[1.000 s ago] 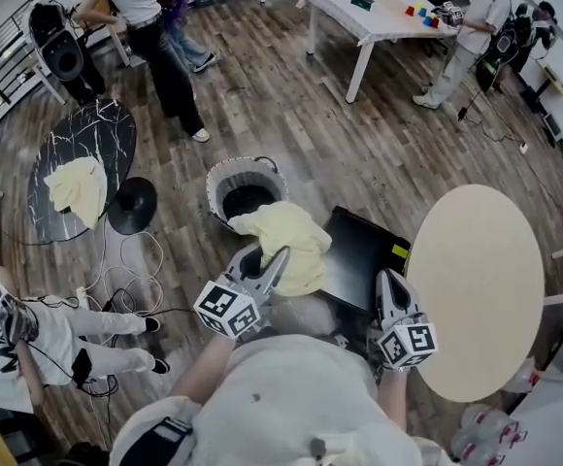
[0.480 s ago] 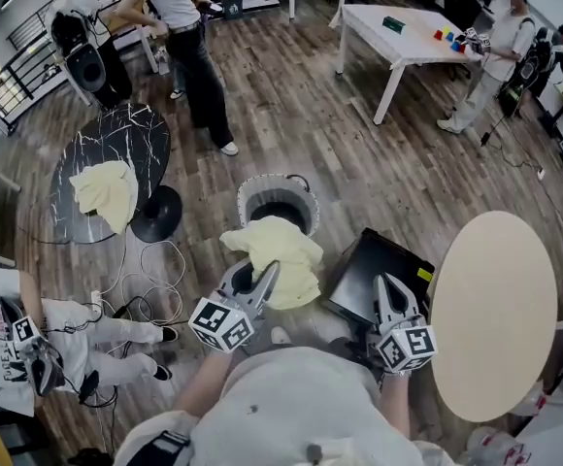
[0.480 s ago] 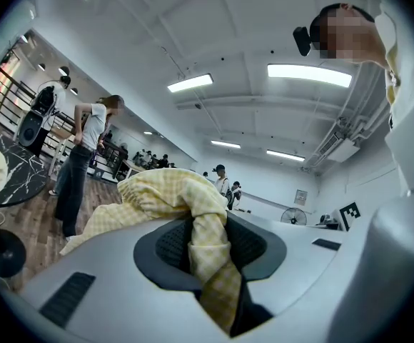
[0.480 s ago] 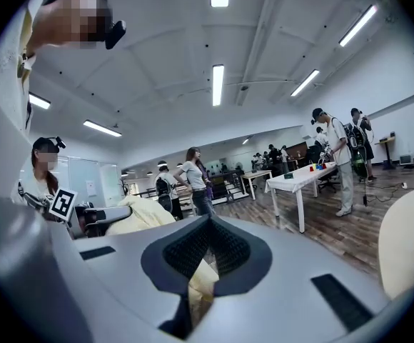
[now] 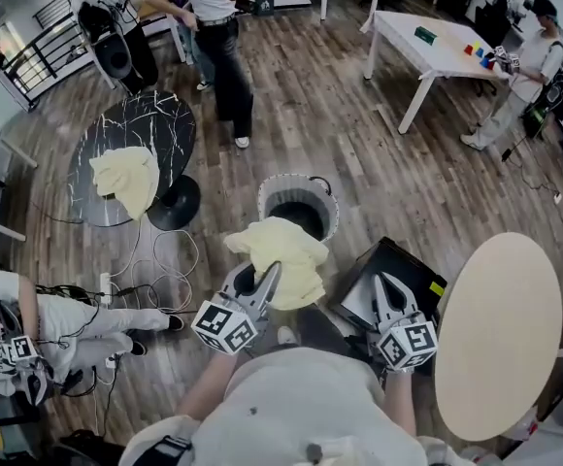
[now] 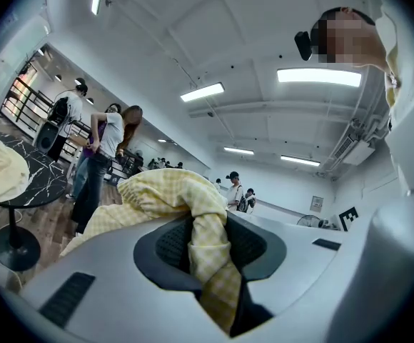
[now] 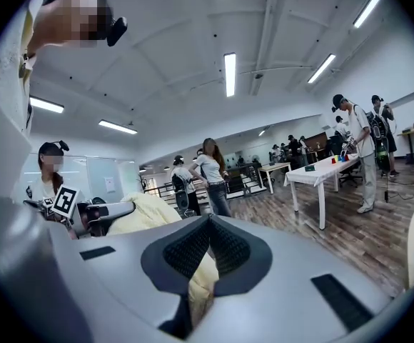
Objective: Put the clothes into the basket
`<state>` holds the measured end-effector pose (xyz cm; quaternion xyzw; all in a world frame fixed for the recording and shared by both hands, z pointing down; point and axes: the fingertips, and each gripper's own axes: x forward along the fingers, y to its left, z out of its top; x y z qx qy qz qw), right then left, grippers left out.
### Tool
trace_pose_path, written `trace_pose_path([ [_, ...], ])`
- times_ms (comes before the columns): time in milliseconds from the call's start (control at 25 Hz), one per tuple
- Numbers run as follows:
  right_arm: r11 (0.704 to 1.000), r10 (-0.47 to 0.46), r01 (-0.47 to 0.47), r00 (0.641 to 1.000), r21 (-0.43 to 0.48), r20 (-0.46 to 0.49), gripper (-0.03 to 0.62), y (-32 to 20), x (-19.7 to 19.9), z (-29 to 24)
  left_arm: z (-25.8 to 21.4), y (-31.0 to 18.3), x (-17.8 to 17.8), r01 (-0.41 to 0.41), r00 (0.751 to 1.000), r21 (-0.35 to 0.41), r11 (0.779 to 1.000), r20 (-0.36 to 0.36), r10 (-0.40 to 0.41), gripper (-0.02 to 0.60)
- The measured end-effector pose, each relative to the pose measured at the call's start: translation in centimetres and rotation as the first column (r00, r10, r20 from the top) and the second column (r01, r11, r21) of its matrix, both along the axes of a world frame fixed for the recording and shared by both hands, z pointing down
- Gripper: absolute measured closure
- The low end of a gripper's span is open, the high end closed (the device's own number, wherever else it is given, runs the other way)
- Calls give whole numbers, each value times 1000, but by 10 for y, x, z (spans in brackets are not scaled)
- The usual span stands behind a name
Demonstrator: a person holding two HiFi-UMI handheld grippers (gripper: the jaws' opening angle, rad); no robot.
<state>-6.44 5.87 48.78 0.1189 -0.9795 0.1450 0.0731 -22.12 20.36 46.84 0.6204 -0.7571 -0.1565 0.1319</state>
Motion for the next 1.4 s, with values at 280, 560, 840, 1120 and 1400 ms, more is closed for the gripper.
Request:
trace_pose_path([
  [280, 997, -74, 74, 997, -3, 9, 585, -7, -52, 5, 6, 5, -33, 63, 998, -13, 998, -6, -63, 456],
  [560, 990, -136, 137, 991, -17, 10, 585, -41, -111, 9, 13, -19, -76, 116, 993, -32, 993, -7, -116, 456],
  [840, 982, -186, 186, 982, -21, 19, 585, -84, -173, 1, 5, -57, -126, 150, 989, -46, 988, 2, -150, 456],
  [1120, 968, -251, 251, 968, -16, 29, 585, -117, -226, 0, 6, -84, -164, 208, 978, -58, 977, 22, -207, 456],
  [1400, 950, -311, 312, 950, -10, 34, 585, -164, -255, 0, 7, -129, -185, 261, 965, -57, 964, 29, -260, 456],
])
